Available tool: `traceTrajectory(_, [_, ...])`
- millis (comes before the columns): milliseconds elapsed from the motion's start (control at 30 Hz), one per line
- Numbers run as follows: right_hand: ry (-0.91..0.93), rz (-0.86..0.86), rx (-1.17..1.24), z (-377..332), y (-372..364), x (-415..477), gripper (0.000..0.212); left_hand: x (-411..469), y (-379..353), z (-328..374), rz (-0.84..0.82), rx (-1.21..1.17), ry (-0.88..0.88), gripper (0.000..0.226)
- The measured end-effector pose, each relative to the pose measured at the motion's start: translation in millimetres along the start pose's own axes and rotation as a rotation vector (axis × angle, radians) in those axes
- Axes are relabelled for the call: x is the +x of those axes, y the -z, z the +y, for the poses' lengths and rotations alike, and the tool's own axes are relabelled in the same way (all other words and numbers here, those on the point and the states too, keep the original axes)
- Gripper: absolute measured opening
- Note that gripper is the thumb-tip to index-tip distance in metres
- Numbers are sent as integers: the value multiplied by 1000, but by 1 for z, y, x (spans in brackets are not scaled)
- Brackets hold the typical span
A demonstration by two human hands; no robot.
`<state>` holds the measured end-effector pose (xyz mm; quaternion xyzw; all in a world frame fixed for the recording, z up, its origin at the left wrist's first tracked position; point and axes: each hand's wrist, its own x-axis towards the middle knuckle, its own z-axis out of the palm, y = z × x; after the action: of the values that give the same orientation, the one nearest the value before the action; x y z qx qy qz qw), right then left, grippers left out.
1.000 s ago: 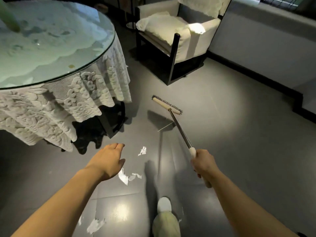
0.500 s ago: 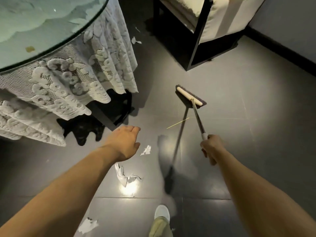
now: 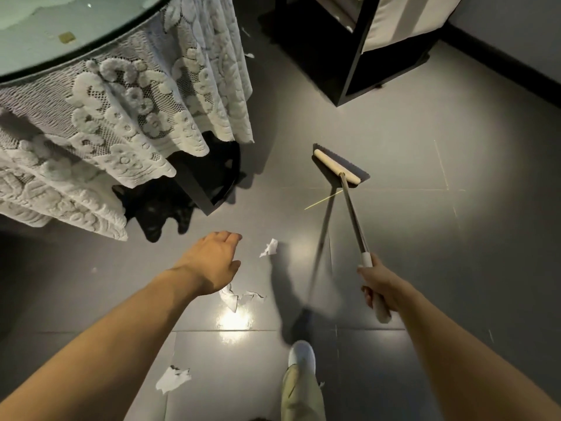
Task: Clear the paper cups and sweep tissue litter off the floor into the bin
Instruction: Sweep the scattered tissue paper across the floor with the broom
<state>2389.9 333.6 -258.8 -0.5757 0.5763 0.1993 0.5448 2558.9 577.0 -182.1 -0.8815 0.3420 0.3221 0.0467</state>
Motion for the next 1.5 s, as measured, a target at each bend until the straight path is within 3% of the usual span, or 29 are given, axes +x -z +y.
traceTrajectory(400, [39,-22,-22,134,-153,-135,41,-140,-81,-69,-36,55,-100,54])
traceTrajectory(700, [40,-29,-52,198,-211,-214,53,-212,-122,-73,-5,46,-81,57])
traceTrajectory(833, [115,-48,111,214,-201,-237,34,-236,-142,-73,1,-3,-45,56])
traceTrajectory(1033, [164,80,114,192,-182,-223,16,-260,-174,-89,-15,-27,-8,55])
traceTrajectory(1233, [1,122,58,168,-199,-190,25,-266,-198,-126,-17,-5,39,56])
traceTrajectory(1367, [13,88,-102,188,-231,-191,17,-272,-208,-147,-11,-11,48,56])
traceTrajectory(1500, [-47,72,-115,218,-262,-213,16,-290,-218,-172,14,-9,30,56])
